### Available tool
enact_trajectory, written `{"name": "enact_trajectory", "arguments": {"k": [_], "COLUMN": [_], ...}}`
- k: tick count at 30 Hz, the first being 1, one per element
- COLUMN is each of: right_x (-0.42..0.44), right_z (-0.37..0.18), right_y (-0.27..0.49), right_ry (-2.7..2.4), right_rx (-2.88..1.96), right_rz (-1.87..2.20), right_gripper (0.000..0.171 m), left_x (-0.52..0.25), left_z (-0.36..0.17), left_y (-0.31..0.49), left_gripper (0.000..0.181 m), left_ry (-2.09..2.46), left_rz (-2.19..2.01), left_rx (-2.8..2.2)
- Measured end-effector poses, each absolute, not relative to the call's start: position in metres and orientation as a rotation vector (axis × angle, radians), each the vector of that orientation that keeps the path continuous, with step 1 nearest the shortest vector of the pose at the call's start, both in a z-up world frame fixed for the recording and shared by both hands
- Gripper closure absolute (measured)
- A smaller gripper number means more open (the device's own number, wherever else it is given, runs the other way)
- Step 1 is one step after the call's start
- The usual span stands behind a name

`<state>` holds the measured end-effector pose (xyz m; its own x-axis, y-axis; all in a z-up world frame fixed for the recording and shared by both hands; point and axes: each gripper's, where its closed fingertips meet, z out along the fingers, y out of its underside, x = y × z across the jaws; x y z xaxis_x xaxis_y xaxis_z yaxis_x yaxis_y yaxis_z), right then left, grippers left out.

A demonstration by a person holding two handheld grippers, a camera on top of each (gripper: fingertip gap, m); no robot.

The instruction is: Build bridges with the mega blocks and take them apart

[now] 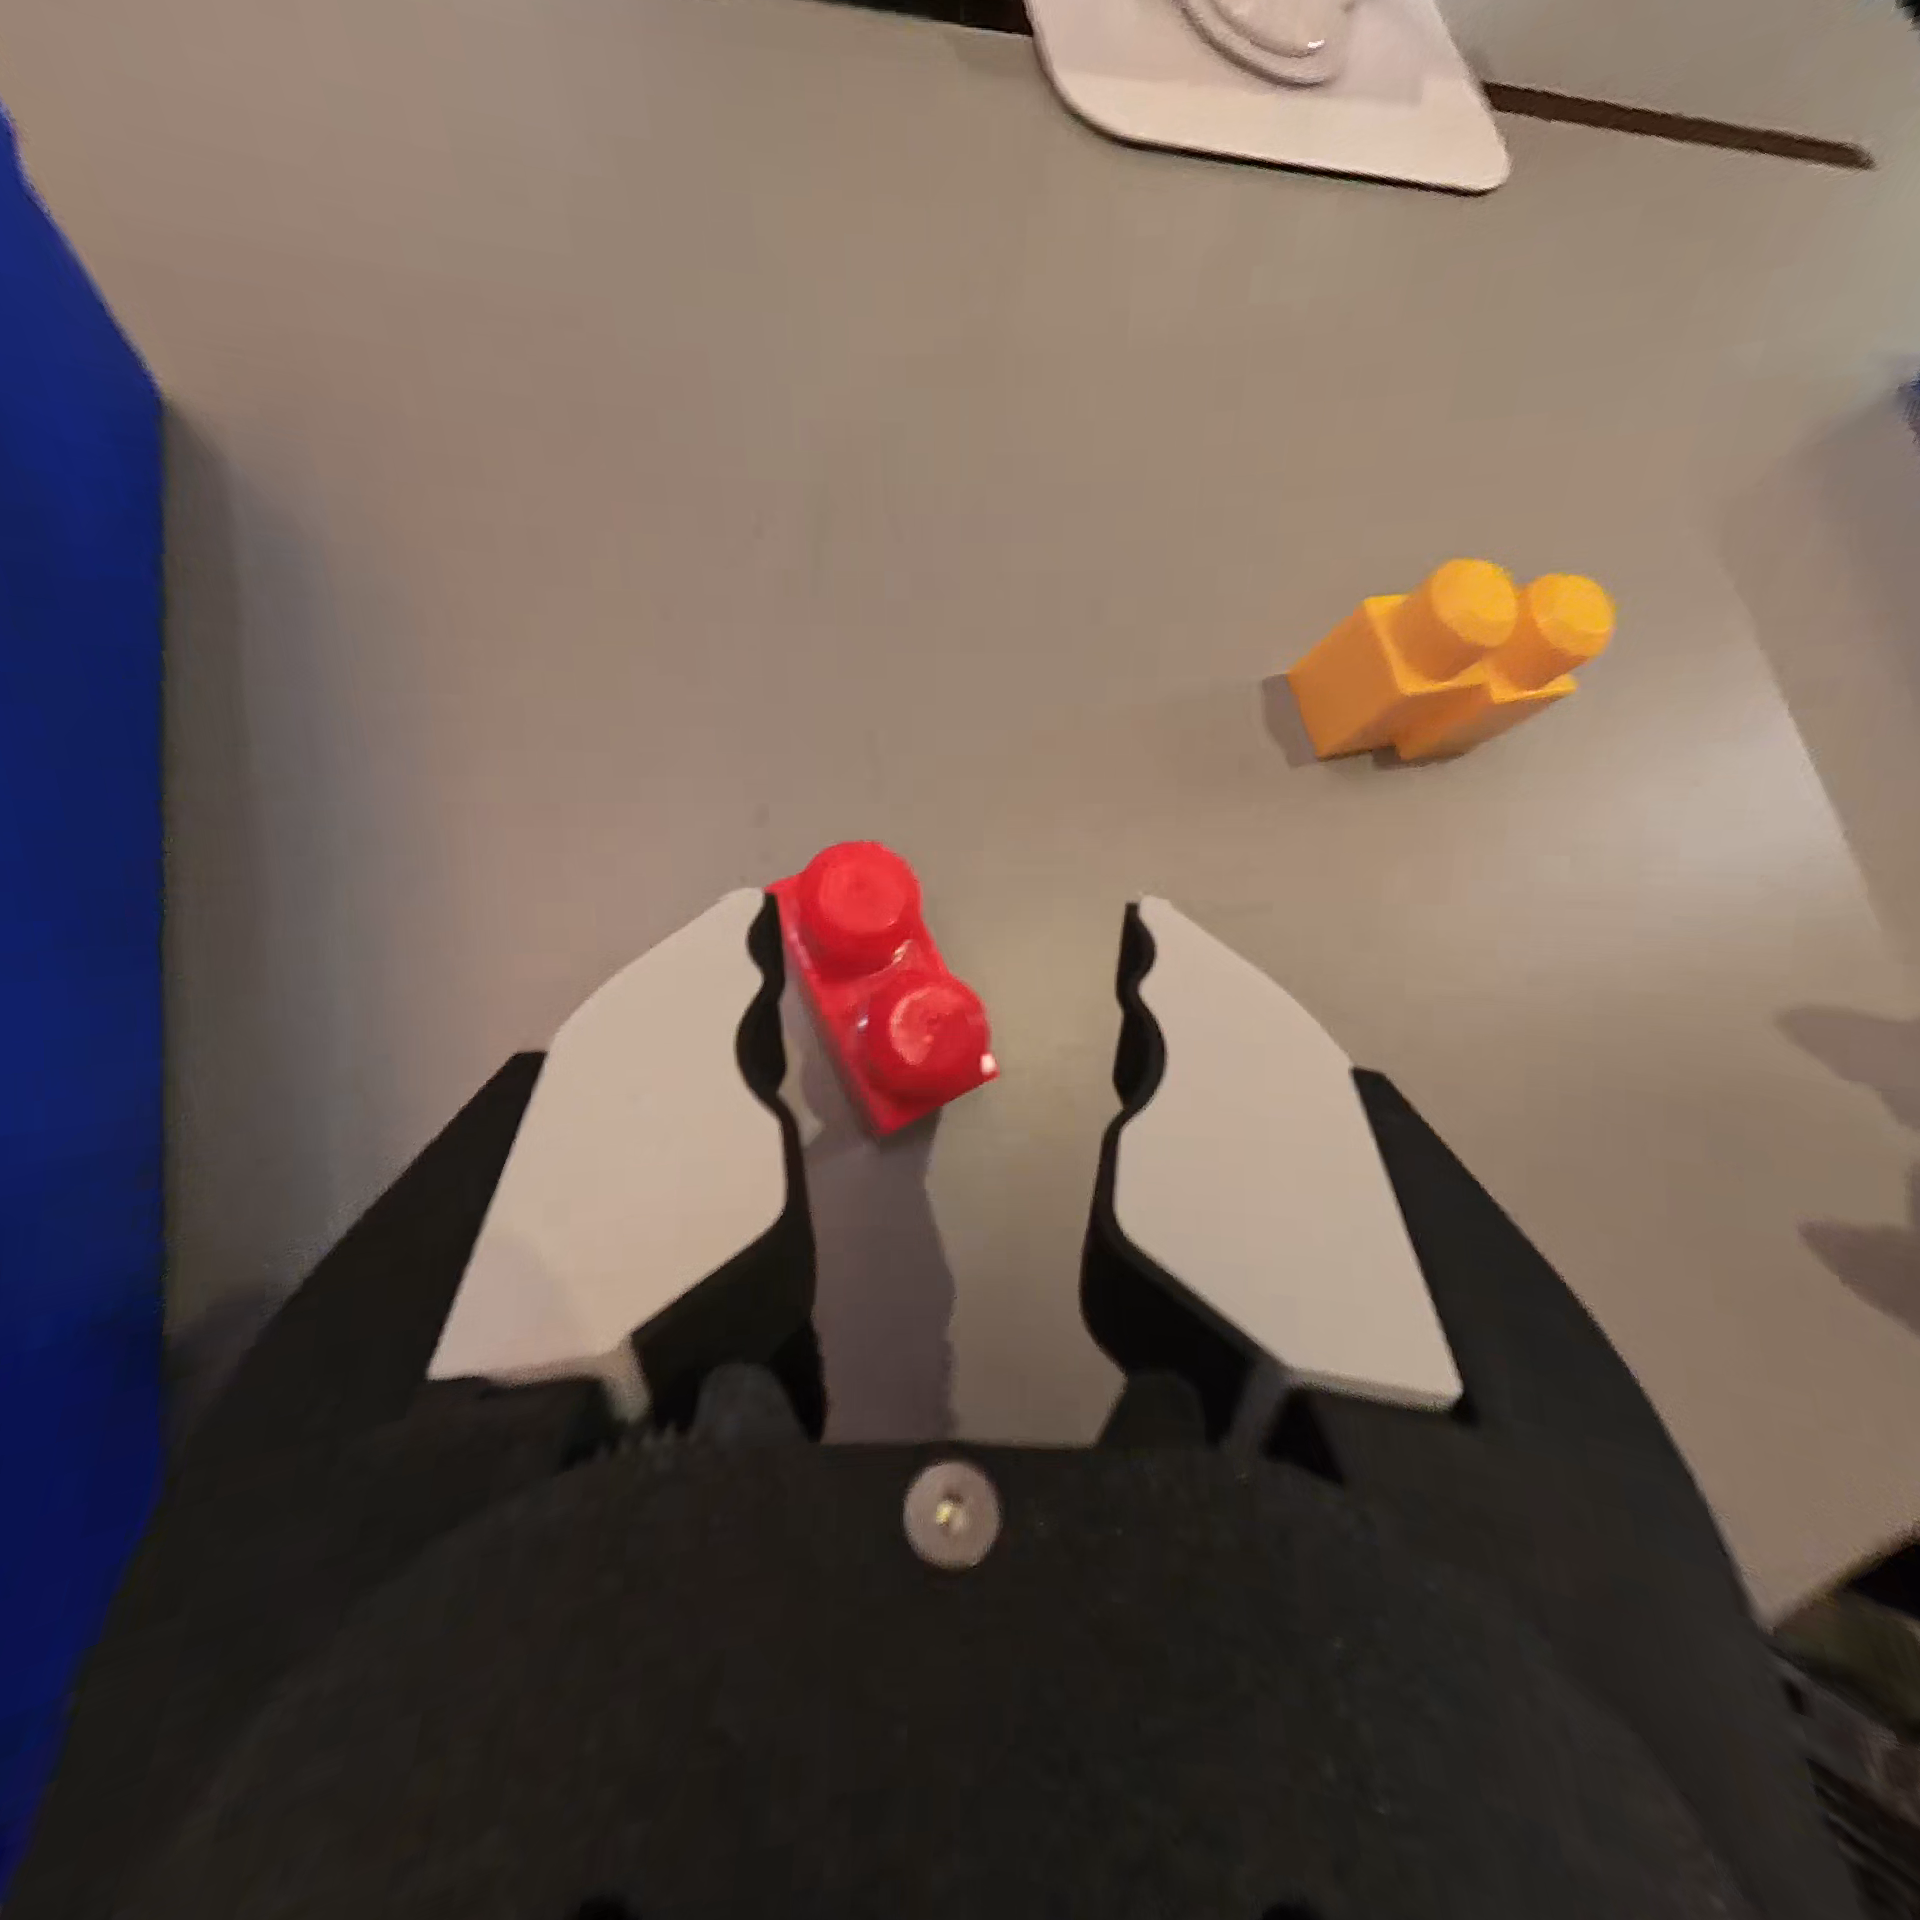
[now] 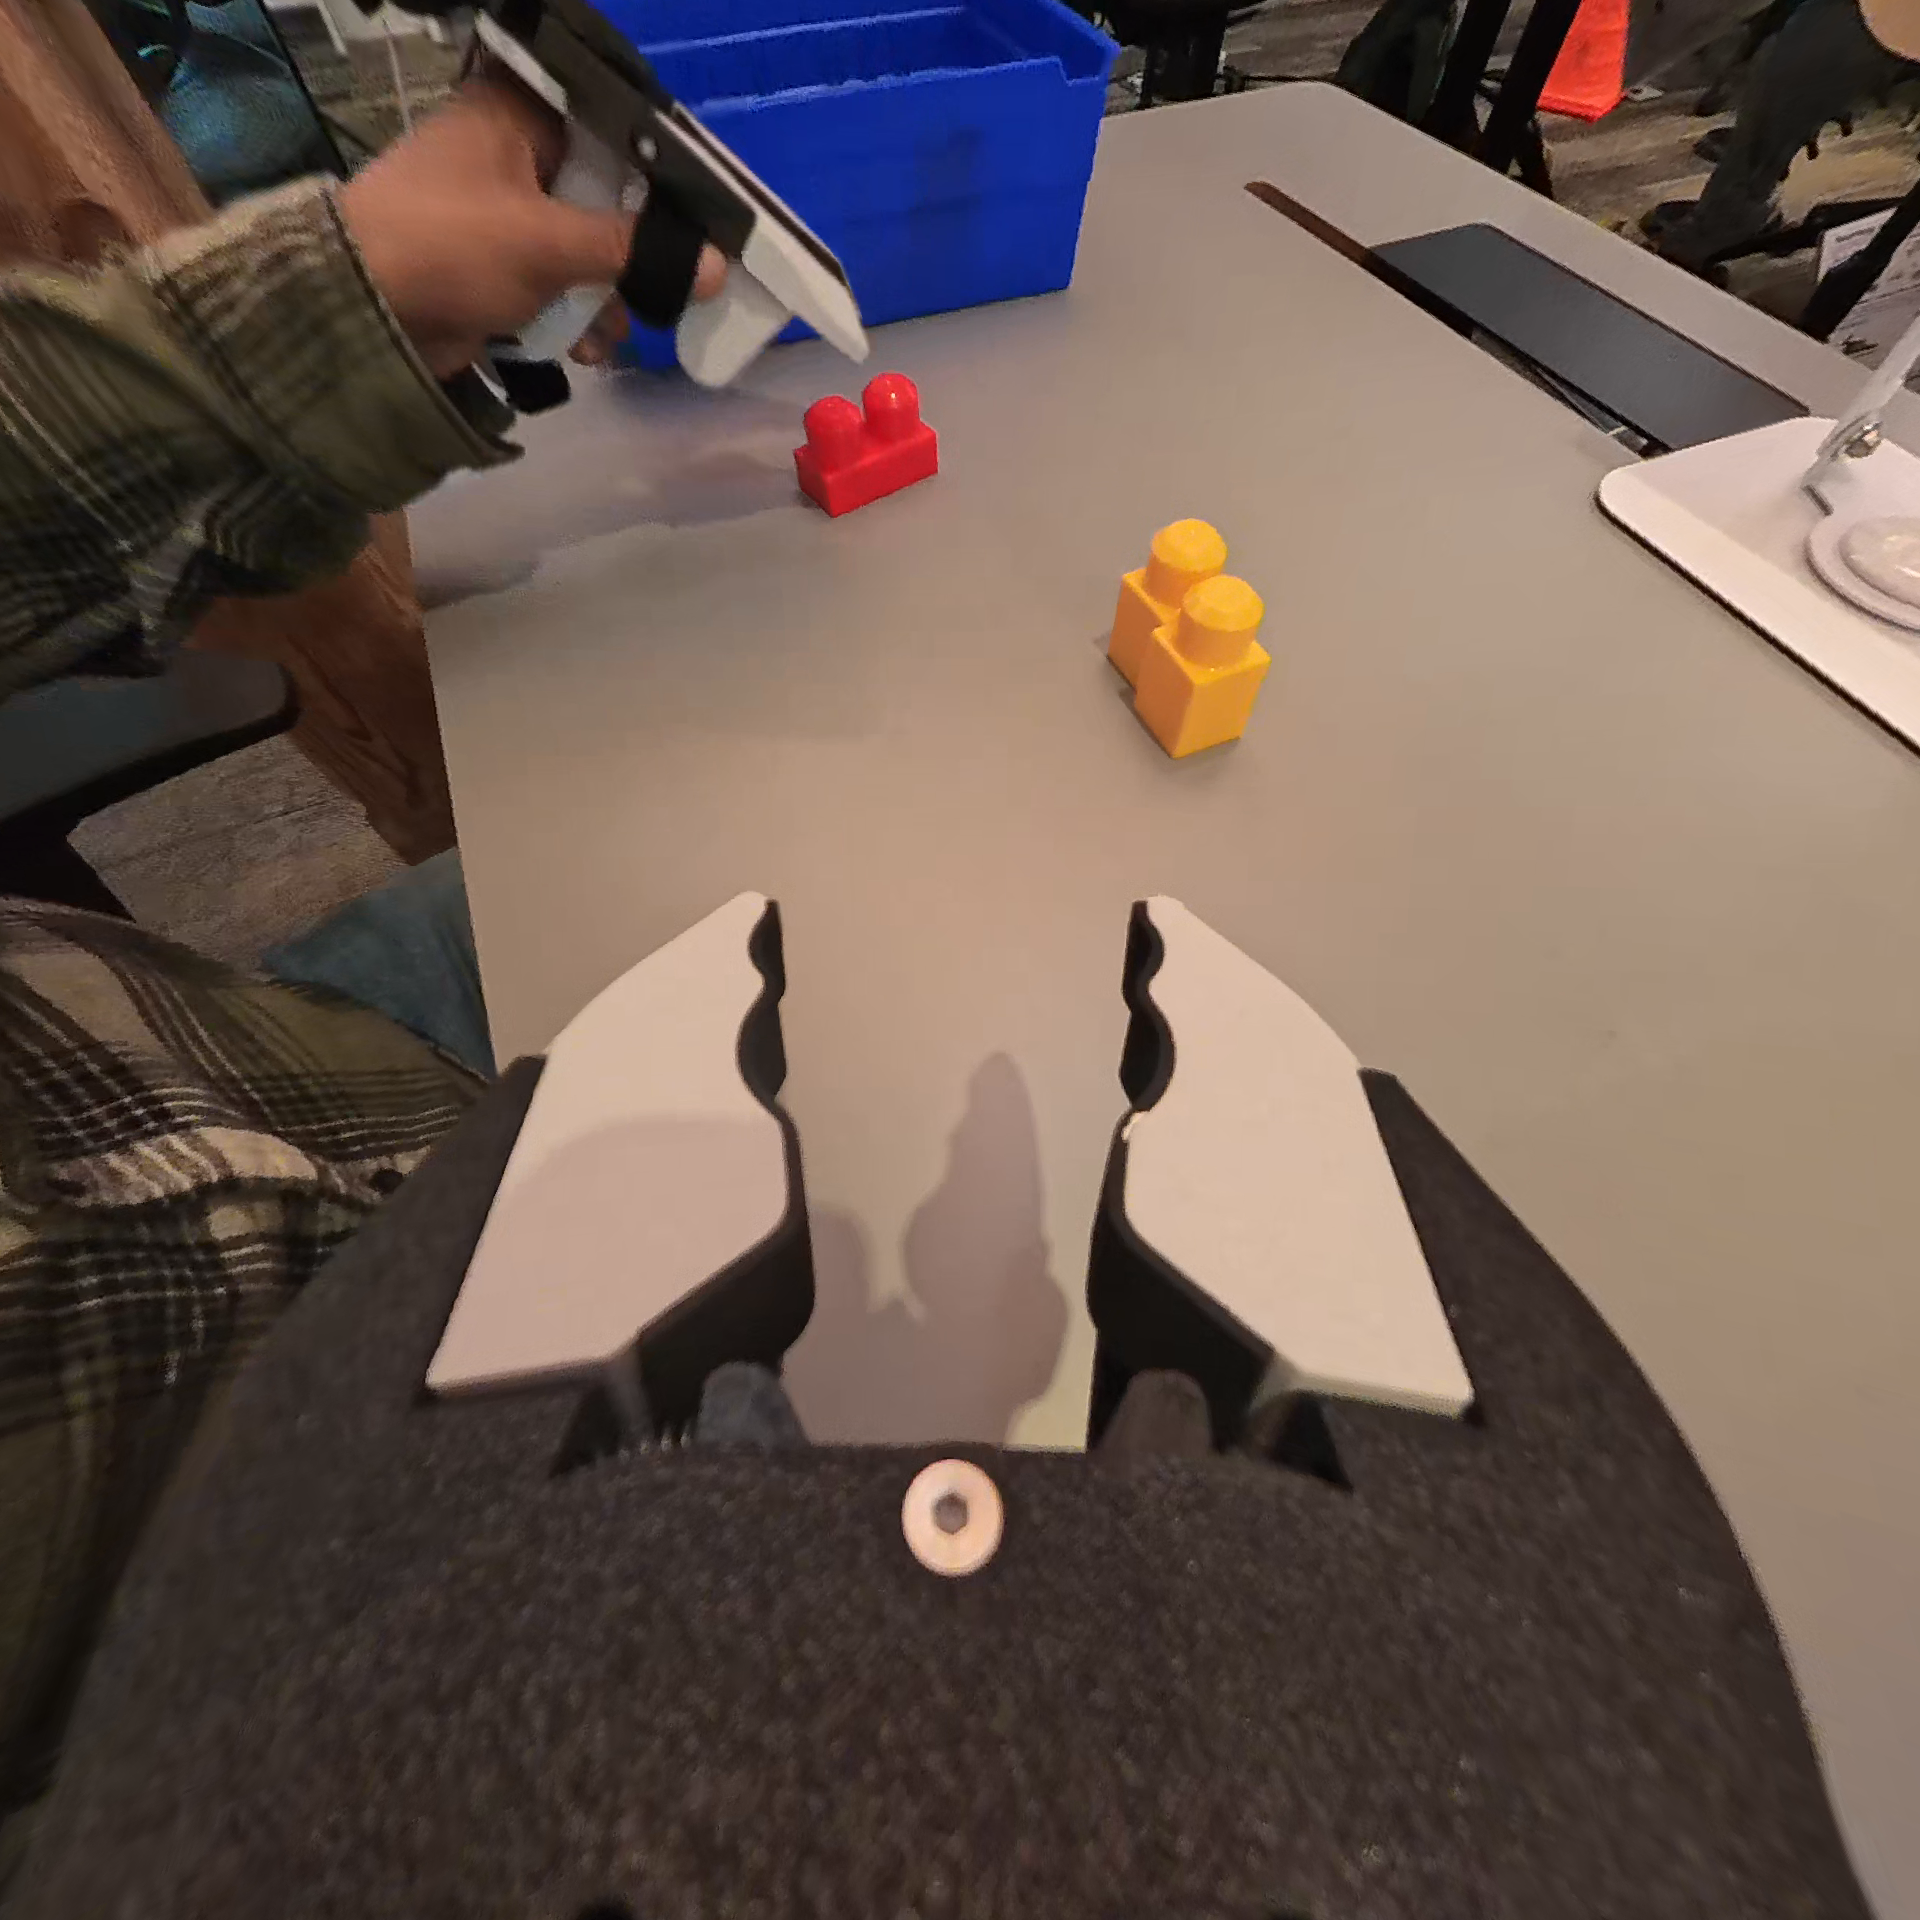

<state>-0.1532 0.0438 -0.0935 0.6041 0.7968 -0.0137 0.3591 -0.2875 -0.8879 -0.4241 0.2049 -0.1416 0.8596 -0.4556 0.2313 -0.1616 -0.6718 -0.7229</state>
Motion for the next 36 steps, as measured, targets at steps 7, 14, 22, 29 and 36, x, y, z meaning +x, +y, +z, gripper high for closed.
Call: {"name": "enact_trajectory", "arguments": {"k": [7,14,22,29,36], "right_x": [-0.160,-0.158,-0.147,-0.147,-0.140], "right_z": [-0.091,-0.089,-0.079,-0.079,-0.082], "right_y": [0.042,0.041,0.040,0.037,0.036], "right_ry": [-0.966,-0.965,-0.944,-0.962,-0.944], "right_rx": [-1.873,-1.866,-1.842,-1.844,-1.851], "right_rz": [0.595,0.584,0.552,0.526,0.513], "right_gripper": [0.108,0.111,0.114,0.114,0.115], "left_x": [-0.424,-0.422,-0.321,-0.265,-0.244], "left_z": [-0.186,-0.188,-0.088,-0.117,-0.126], "left_y": [0.199,0.201,0.209,0.202,0.206], "left_gripper": [0.118,0.147,0.149,0.149,0.149], "left_ry": [0.504,0.639,1.273,2.104,2.235], "left_rz": [-0.390,-0.372,-0.706,-0.446,-0.557], "left_rx": [-2.440,-2.462,-2.077,-1.813,-1.726]}}
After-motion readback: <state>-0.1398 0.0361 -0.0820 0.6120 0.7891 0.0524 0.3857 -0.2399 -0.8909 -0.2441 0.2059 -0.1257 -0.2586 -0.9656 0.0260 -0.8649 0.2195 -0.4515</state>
